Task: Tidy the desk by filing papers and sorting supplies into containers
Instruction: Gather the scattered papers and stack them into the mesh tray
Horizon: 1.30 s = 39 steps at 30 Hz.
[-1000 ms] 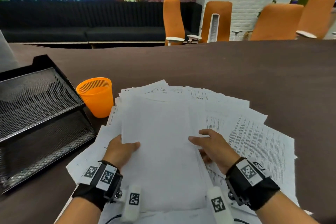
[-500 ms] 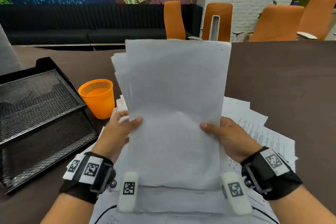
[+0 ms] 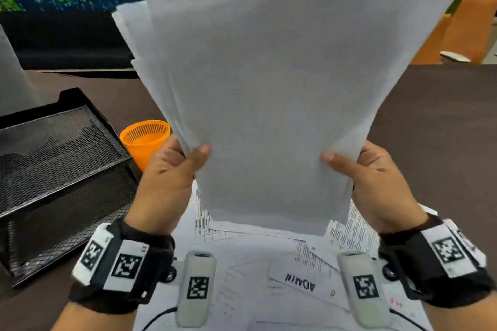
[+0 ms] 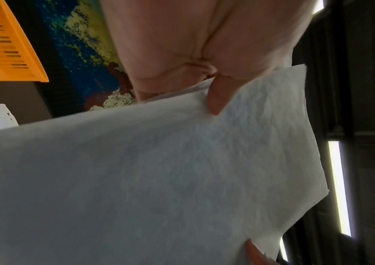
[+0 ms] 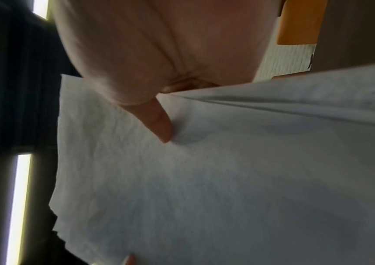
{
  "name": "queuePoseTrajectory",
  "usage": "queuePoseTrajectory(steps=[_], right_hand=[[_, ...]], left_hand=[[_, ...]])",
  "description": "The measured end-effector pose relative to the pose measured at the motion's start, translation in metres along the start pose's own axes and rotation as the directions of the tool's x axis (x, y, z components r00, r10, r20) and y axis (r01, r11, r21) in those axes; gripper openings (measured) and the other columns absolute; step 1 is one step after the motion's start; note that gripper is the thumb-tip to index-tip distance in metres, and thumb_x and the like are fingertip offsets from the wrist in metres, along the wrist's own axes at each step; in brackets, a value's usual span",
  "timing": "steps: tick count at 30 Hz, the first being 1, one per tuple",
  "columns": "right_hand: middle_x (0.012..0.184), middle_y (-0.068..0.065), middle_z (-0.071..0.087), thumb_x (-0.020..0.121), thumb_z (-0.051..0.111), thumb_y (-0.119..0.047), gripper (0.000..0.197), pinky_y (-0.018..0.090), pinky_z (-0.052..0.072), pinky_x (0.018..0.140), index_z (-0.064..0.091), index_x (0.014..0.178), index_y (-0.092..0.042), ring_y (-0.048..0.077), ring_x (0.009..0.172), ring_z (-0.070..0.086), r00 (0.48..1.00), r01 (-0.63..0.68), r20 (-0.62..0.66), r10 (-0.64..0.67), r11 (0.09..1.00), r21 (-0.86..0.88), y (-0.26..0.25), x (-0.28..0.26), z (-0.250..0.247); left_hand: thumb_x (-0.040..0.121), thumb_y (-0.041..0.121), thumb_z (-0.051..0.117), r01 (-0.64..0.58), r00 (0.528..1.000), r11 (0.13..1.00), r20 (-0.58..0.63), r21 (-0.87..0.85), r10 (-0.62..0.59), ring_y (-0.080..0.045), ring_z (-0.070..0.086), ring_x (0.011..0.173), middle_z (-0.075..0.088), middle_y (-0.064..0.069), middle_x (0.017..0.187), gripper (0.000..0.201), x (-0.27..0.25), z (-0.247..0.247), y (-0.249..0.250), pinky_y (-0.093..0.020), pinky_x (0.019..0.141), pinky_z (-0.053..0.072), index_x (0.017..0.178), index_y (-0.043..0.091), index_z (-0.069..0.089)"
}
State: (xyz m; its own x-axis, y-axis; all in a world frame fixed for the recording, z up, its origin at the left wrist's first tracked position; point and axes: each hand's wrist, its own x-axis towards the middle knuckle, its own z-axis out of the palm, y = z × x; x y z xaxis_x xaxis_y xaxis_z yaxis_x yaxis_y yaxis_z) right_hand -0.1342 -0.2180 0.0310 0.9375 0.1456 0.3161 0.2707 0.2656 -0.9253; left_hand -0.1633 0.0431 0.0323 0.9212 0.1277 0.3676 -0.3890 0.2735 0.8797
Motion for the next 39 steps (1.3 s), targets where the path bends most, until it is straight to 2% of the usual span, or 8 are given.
queuePoseTrajectory(steps=[6,11,20,25,28,33,35,39], right_hand=[[0.101,0.002,0.076,0.069,0.075,-0.013,0.031,0.023,0.056,0.078,0.072,0.099,-0.018,0.016,0.096,0.072,0.999,0.013,0.04,-0.005,0.978,-0.207,0.009,-0.004,0.003],[0.108,0.002,0.075,0.07,0.078,-0.015,0.041,0.035,0.056,0.089,0.069,0.111,-0.017,0.019,0.103,0.07,0.991,-0.053,0.1,0.084,0.959,-0.279,0.016,-0.003,-0.001],[0.103,0.001,0.076,0.079,0.072,0.001,0.03,0.021,0.055,0.08,0.07,0.103,-0.017,0.014,0.097,0.071,0.995,0.046,0.092,-0.024,0.969,-0.242,0.008,-0.004,0.005],[0.105,-0.012,0.075,0.082,0.076,-0.009,0.03,0.024,0.054,0.087,0.069,0.103,-0.028,0.006,0.099,0.07,0.936,-0.209,0.162,0.311,0.867,-0.453,0.048,-0.005,-0.007],[0.103,-0.002,0.076,0.084,0.076,-0.014,0.025,0.033,0.055,0.092,0.071,0.108,-0.02,0.014,0.097,0.072,0.89,-0.331,0.094,0.446,0.775,-0.539,0.071,-0.004,-0.02],[0.096,0.015,0.074,0.051,0.093,-0.039,0.065,0.028,0.059,0.068,0.072,0.102,-0.004,0.024,0.081,0.072,0.887,-0.457,-0.057,0.458,0.889,0.04,0.078,-0.01,-0.033],[0.095,0.01,0.072,0.07,0.079,-0.031,0.04,0.026,0.055,0.059,0.071,0.103,-0.01,0.018,0.075,0.067,0.886,-0.445,-0.058,0.461,0.877,0.181,0.077,-0.017,-0.028],[0.076,0.011,0.063,0.088,0.062,-0.016,0.018,0.024,0.033,0.046,0.066,0.102,-0.006,0.016,0.052,0.05,0.857,-0.511,-0.047,0.514,0.857,0.062,0.074,-0.039,-0.013]], left_hand=[[0.073,0.011,0.068,-0.049,0.999,0.993,0.011,0.108,0.048,-0.008,0.071,0.097,0.076,0.008,0.102,0.034,-0.005,0.003,-0.008,-0.017,0.078,0.054,0.105,0.022,0.067],[0.07,0.01,0.071,-0.052,0.998,0.98,0.033,0.194,0.047,-0.002,0.069,0.095,0.075,0.015,0.098,0.038,-0.004,-0.002,-0.021,-0.012,0.074,0.052,0.097,0.037,0.073],[0.076,0.01,0.068,-0.146,0.989,0.967,0.057,0.209,0.137,-0.003,0.068,0.101,0.074,0.015,0.104,0.036,-0.003,0.004,-0.012,-0.013,0.081,0.051,0.111,0.021,0.063],[0.08,0.018,0.068,0.011,1.0,0.959,-0.021,0.283,-0.005,-0.005,0.067,0.105,0.073,0.013,0.111,0.039,-0.004,-0.008,-0.035,-0.019,0.082,0.055,0.118,0.026,0.062],[0.092,0.011,0.059,0.034,0.986,0.981,-0.17,0.189,-0.002,-0.003,0.068,0.102,0.074,0.016,0.105,0.025,0.002,-0.012,-0.036,-0.019,0.082,0.054,0.111,0.026,0.065],[0.097,0.015,0.053,0.178,0.915,0.972,-0.338,-0.151,-0.22,-0.018,0.068,0.108,0.07,-0.001,0.121,0.026,-0.004,-0.016,-0.033,-0.037,0.092,0.053,0.121,0.019,0.062],[0.099,0.015,0.051,0.233,0.888,0.944,-0.344,-0.231,-0.304,-0.02,0.068,0.108,0.07,-0.002,0.121,0.029,-0.01,-0.012,-0.039,-0.039,0.089,0.055,0.126,0.018,0.06],[0.097,0.016,0.056,0.359,0.815,0.882,-0.358,-0.304,-0.455,-0.026,0.068,0.106,0.072,-0.005,0.117,0.029,-0.033,-0.013,-0.049,-0.045,0.092,0.053,0.125,0.016,0.063]])
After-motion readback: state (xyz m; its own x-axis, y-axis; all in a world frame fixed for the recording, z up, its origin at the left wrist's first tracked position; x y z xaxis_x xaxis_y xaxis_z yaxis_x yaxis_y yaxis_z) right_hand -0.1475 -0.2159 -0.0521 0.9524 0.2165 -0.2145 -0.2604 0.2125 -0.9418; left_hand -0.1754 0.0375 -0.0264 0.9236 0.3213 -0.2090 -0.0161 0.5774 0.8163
